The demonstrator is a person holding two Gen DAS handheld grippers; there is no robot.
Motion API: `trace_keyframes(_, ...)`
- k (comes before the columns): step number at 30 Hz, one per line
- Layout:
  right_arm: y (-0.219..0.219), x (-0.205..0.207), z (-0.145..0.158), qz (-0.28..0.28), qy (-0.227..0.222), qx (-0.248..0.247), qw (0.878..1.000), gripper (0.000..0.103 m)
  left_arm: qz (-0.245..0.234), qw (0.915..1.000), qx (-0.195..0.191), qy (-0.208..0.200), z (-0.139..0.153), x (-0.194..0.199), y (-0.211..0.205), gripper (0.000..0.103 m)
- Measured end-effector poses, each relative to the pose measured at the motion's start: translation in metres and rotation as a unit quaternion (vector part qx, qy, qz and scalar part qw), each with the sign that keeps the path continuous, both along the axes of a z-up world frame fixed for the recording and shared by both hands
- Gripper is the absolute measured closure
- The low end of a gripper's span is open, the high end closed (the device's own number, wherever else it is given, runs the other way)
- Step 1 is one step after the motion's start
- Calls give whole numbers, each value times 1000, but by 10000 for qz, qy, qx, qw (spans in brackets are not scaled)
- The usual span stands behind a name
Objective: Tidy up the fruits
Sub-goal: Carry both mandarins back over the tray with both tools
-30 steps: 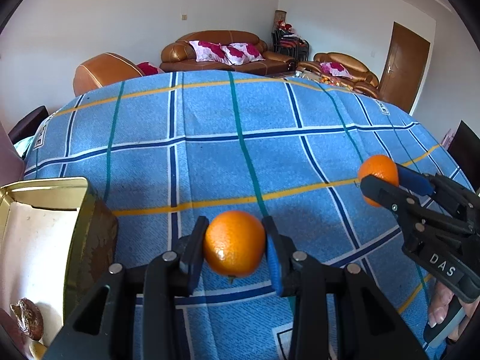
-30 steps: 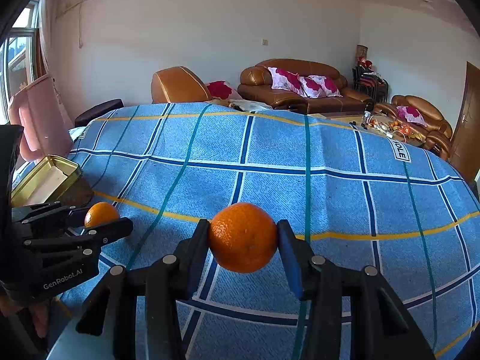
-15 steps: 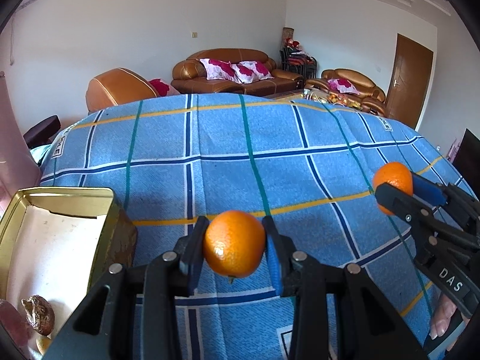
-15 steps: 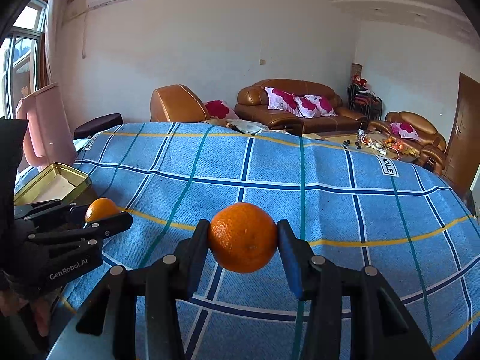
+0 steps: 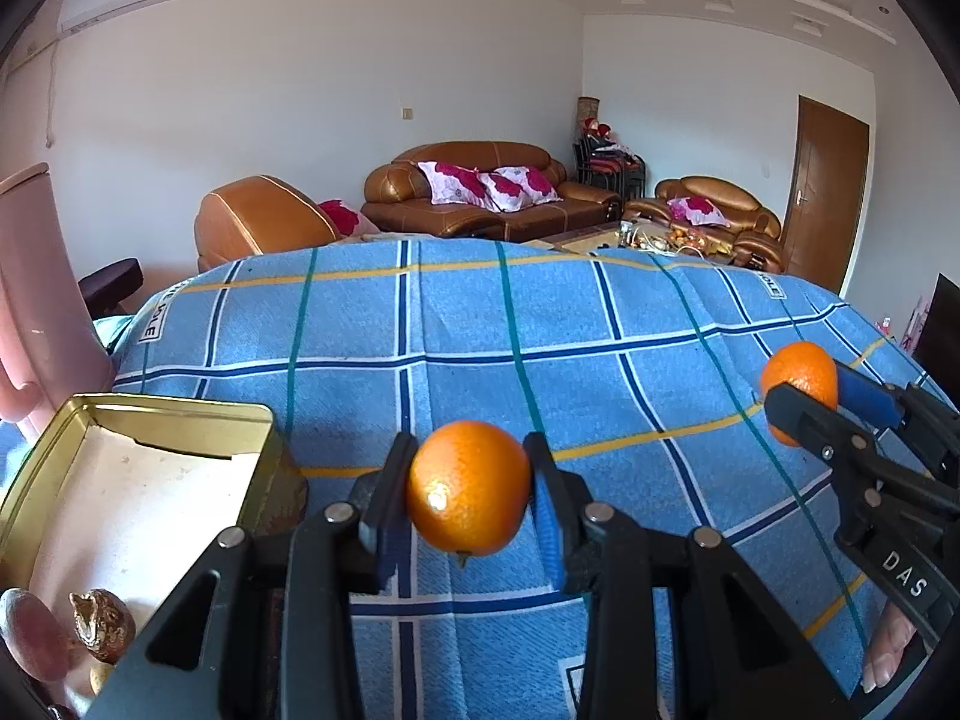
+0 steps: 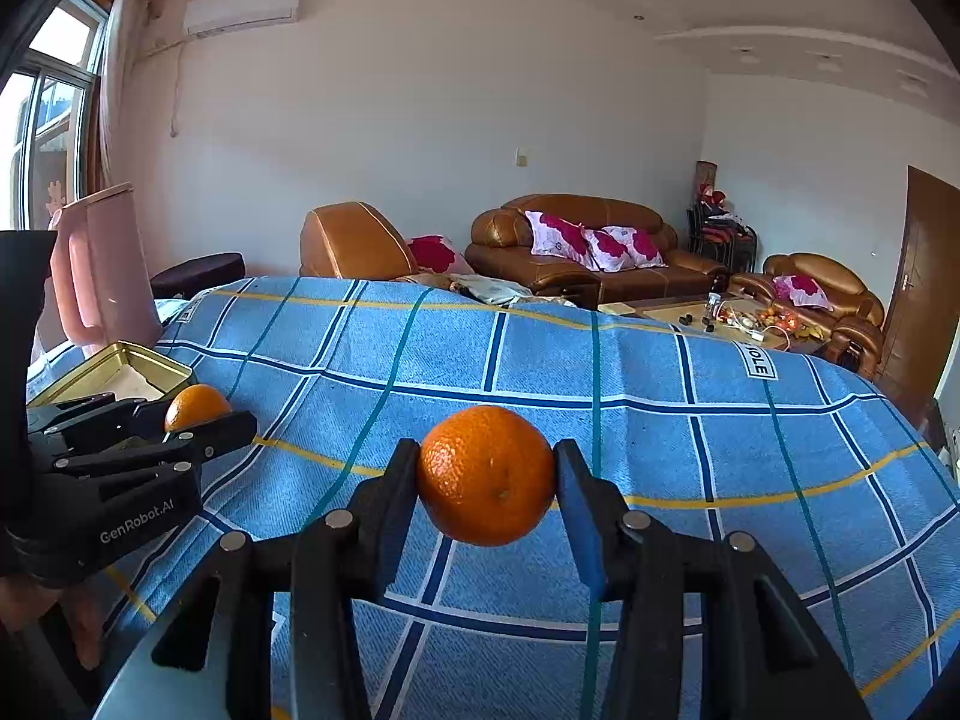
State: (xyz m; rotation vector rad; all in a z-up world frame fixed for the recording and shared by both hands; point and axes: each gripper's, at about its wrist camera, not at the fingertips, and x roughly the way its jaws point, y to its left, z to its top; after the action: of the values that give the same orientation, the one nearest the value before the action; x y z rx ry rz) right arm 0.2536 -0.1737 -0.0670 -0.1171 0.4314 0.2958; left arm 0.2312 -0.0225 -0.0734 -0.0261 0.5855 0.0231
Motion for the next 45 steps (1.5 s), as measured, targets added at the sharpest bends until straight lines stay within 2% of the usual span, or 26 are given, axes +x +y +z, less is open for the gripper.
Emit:
trace_keyframes(6, 1, -9, 3, -13, -193, -7, 9998, 56, 55, 9998, 54, -191, 3, -9, -1, 65)
trace_keyframes(13, 3, -29, 4, 56, -237, 64, 9997, 56, 121, 9997, 18, -220, 4, -25, 2, 65)
trace_keyframes(20, 19, -53, 4, 261, -242, -8, 9994, 56, 33, 9995, 6, -301, 9, -49, 4, 65)
trace_keyframes(31, 42, -83, 9, 591, -181, 242, 9978, 56, -65, 9989, -59, -471, 26, -96, 21, 65)
trace_keyframes(45, 84, -120, 29, 1172, -383, 307, 9919, 56, 124, 9974, 9, -712, 48, -145, 51, 65)
